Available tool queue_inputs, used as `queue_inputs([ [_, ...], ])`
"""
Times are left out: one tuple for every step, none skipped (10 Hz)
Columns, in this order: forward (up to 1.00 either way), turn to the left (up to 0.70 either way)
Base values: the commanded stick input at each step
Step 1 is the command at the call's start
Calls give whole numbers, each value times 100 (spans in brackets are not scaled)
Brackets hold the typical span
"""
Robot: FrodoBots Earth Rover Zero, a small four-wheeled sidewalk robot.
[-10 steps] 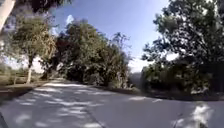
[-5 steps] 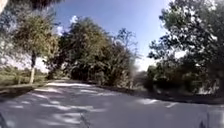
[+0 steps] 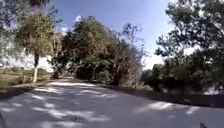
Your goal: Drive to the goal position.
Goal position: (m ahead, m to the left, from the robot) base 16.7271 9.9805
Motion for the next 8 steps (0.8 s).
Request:
queue_inputs([
  [70,14],
  [70,14],
  [70,14],
  [70,14],
  [70,14],
  [70,14],
  [70,14],
  [70,14],
])
